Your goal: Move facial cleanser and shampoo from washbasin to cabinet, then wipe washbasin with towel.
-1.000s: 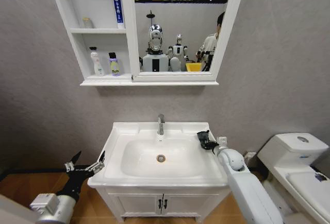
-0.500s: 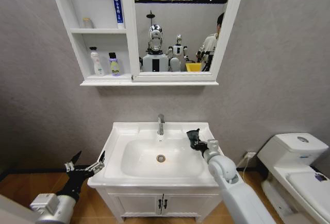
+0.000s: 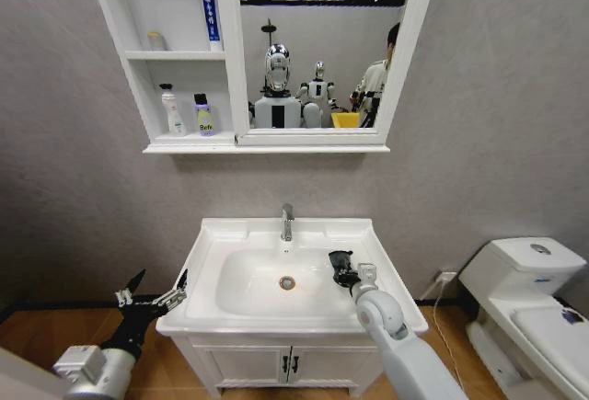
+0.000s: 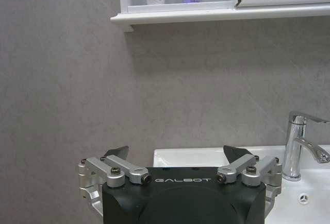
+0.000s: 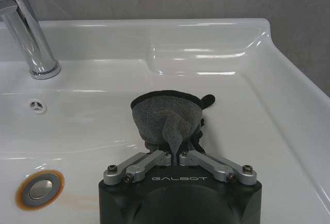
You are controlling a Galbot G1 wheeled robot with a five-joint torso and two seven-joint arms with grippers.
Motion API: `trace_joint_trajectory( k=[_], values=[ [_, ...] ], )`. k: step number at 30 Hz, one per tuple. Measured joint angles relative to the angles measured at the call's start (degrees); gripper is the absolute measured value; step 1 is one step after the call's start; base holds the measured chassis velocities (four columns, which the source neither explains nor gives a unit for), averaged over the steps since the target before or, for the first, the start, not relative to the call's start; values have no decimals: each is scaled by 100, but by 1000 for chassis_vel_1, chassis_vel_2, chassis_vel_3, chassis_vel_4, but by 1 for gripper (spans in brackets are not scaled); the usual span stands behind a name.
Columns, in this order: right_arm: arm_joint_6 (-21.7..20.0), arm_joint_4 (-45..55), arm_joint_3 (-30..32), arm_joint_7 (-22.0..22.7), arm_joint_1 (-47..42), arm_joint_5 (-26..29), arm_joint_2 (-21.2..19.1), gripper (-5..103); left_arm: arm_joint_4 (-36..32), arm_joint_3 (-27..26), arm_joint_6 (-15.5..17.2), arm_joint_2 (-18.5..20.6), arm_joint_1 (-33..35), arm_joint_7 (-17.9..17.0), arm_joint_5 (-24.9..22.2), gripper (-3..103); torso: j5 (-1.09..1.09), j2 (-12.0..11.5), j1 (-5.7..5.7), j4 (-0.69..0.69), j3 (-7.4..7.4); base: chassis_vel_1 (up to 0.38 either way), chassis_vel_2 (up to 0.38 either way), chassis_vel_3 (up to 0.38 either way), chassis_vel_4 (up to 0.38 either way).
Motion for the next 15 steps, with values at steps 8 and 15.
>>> trace_joint_trajectory(
  k=[8,15],
  values=[
    [-6,-84,-25,7,-123,24,10,1,0,0,0,0,0,0,0,100,0,0,0,0,0,0,0,0,0],
    [-7,-198,-59,-34,-185,50,16,1,0,0,0,0,0,0,0,100,0,0,0,0,0,0,0,0,0]
  ],
)
